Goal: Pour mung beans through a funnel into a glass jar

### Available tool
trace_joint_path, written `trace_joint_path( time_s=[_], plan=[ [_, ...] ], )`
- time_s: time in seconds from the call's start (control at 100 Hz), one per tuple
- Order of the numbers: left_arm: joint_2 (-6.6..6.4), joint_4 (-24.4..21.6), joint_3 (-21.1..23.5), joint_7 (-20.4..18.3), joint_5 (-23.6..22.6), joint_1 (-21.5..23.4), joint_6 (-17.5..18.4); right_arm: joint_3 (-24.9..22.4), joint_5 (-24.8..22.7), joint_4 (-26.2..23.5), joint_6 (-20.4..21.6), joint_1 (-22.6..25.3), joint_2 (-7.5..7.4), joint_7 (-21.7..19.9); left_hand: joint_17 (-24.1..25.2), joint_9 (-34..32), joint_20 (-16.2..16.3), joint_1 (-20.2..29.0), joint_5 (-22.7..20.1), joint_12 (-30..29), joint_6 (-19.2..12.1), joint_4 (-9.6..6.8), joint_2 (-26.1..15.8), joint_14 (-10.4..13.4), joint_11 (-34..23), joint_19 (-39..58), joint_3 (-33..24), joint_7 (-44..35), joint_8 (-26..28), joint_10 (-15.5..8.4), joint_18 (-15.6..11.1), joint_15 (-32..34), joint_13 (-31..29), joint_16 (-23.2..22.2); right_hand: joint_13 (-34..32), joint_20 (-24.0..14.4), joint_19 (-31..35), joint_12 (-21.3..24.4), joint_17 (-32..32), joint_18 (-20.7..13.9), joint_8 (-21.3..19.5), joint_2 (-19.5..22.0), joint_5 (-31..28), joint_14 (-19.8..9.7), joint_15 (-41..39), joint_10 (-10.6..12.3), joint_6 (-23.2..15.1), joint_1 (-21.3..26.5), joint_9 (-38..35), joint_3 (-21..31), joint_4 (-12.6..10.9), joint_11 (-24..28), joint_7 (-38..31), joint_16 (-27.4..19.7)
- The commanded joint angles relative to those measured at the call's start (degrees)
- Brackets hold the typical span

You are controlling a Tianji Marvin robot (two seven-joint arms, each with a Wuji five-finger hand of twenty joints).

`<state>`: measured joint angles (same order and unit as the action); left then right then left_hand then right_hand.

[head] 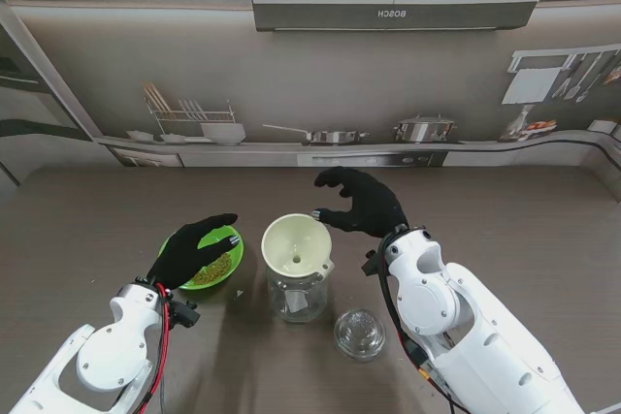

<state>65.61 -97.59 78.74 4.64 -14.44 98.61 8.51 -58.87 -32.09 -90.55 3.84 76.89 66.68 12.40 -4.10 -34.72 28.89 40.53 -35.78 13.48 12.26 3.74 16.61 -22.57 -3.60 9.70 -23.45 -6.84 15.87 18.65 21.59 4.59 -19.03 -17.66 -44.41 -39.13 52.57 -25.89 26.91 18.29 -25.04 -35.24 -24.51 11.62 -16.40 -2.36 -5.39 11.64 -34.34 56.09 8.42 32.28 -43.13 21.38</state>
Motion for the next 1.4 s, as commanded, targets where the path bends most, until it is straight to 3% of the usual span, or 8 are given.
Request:
trace_joint_path(
  time_s=[0.0,0.17,0.52,0.74,0.95,1.16,1.39],
  plan=[
    [0.21,0.04,-0.28,-1.26,0.27,-0.18,-0.32,-0.43,0.07,-0.79,1.55,1.92,0.28,0.16,0.57,-0.03,0.51,-0.21,0.30,0.09,-0.82,-2.11,-1.90,0.09,0.20,-0.79,0.90,0.56,-0.22,0.00,-0.89,-0.62,0.37,0.16,-1.97,0.94,0.76,0.61,0.72,-1.13,-0.83,0.39,-0.77,-1.55,-0.19,1.85,-1.63,-1.37,-0.69,-1.44,-1.78,-1.12,1.08,-0.59],
    [0.19,0.29,-0.74,-1.48,0.37,-0.52,-0.63,-1.77,1.07,-1.00,6.79,4.65,0.92,4.01,0.59,-0.03,0.51,-0.22,0.25,0.09,-0.80,-2.11,-1.90,0.12,0.20,-0.80,0.88,0.53,-0.21,0.08,-0.91,-0.65,0.43,0.17,-3.21,1.33,0.72,0.73,1.38,-0.65,-0.93,0.10,-1.87,-1.86,-0.31,2.34,-2.13,-1.00,-2.75,-0.94,-1.88,-1.48,1.17,-0.49],
    [0.10,1.06,-1.81,-2.15,0.56,-1.43,-1.45,-3.00,0.16,-0.93,11.67,8.45,0.47,4.59,0.58,-0.03,0.54,-0.15,0.22,0.10,-0.79,-2.11,-2.04,0.15,0.20,-0.77,0.81,0.53,-0.21,-0.03,-0.91,-0.67,0.47,0.16,-4.99,1.82,0.65,1.19,2.21,-0.49,-0.98,3.71,-2.32,-2.24,-0.10,2.88,-1.70,-1.26,-5.53,-3.31,-2.61,-3.74,2.33,-0.09],
    [0.11,2.17,-3.27,-2.60,0.95,-2.82,-2.10,-3.90,-0.30,-1.18,12.85,10.61,0.63,6.41,0.59,0.08,0.56,-0.02,0.15,0.09,-0.70,-2.12,-2.06,0.15,0.22,-0.76,0.73,0.50,-0.20,0.07,-1.02,-0.64,0.44,0.13,-6.02,1.99,0.70,1.47,2.71,0.22,-1.03,4.41,-3.84,-2.01,-0.25,2.86,-1.72,-0.92,-7.91,-3.98,-3.21,-4.58,2.68,0.21],
    [0.15,2.45,-3.23,-2.11,-0.23,-3.58,-3.35,-5.18,-0.97,-3.16,13.32,12.28,0.21,5.47,0.30,-0.13,0.65,0.58,-0.16,0.13,-0.54,-2.22,-2.23,0.04,0.15,-0.60,0.14,0.41,-0.18,-0.01,-0.86,-0.51,0.16,0.04,-6.01,2.07,0.70,1.42,2.70,-0.28,-1.08,5.81,-3.76,-2.31,0.01,2.87,-1.70,-1.47,-8.34,-4.69,-3.47,-5.21,3.30,0.30],
    [-0.68,2.56,-0.46,-4.85,-3.50,-5.03,-5.52,-5.54,-0.64,-4.21,12.79,12.87,0.30,5.71,-0.20,-0.17,0.65,1.13,-0.22,0.15,-0.71,-2.22,-2.21,0.16,0.15,-0.48,-0.71,0.39,-0.17,-0.27,-0.94,-0.41,-0.08,-0.03,-5.95,2.10,0.61,1.37,2.51,-0.27,-1.13,6.08,-3.91,-2.18,0.10,2.47,-1.60,-1.48,-8.58,-4.89,-3.58,-5.70,3.74,0.41],
    [-1.50,6.33,0.89,-7.89,-6.93,-9.55,-8.21,-5.53,-0.74,-5.58,11.50,13.45,0.05,4.55,-0.52,0.59,0.75,3.72,-0.03,0.25,-1.36,-2.23,-0.23,1.22,0.22,-0.26,-3.39,0.33,-0.13,-1.15,-2.25,-0.30,0.29,-0.17,-4.74,2.07,0.39,1.40,2.03,-0.07,-1.16,7.12,-2.72,-1.55,0.62,1.98,-0.67,-2.14,-6.40,-5.99,-3.70,-6.54,4.62,0.36]
  ],
)
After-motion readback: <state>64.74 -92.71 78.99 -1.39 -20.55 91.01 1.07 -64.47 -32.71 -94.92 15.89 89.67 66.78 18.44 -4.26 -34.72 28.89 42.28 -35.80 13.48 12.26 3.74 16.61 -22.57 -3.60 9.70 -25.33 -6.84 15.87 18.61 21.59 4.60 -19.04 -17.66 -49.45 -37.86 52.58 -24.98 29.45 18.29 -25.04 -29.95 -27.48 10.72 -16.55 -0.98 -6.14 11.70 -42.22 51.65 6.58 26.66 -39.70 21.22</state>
